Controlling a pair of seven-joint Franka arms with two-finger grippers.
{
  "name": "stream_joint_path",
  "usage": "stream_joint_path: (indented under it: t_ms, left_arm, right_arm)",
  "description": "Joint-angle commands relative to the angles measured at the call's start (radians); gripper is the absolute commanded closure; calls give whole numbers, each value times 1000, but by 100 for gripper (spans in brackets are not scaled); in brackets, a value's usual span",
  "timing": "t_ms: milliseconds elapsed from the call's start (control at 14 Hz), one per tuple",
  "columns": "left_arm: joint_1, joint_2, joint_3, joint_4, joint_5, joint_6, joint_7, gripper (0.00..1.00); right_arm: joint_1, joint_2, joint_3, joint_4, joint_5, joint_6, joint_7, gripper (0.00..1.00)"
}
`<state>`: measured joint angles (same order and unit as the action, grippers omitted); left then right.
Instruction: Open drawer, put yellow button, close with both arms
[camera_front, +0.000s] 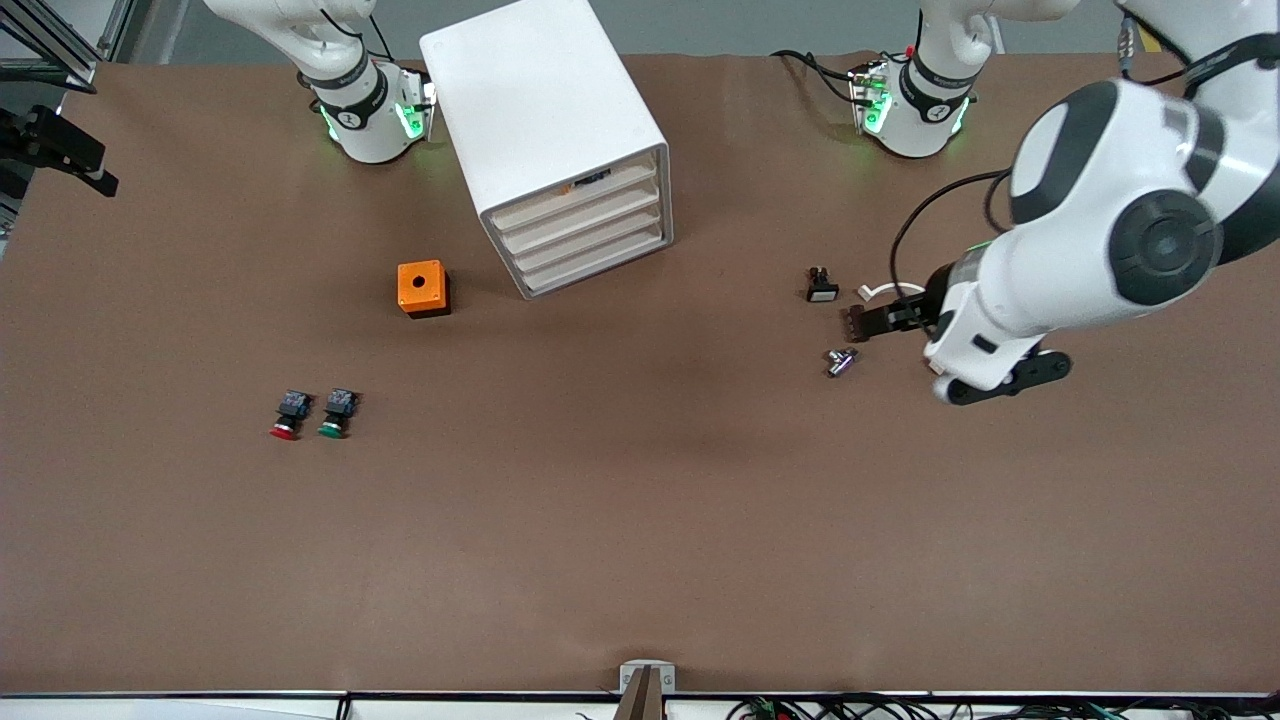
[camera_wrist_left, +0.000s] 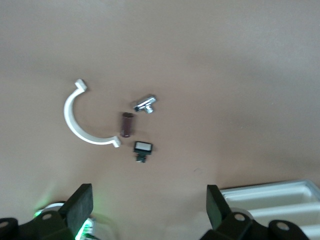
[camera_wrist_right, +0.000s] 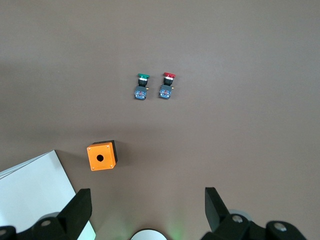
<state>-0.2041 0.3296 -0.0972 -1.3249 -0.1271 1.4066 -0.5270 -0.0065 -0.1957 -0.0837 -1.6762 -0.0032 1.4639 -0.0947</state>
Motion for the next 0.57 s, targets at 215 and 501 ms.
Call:
stream_joint_path:
  t_ms: [215,501]
  left_arm:
    - [54,-260,39,-259,61,-5,214,0]
    - [63,-388,140,-411,61,54,447,0]
  right_arm:
    - [2,-24,1,-17,2,18,12,0]
    - [2,-24,1,-19,3,16,12,0]
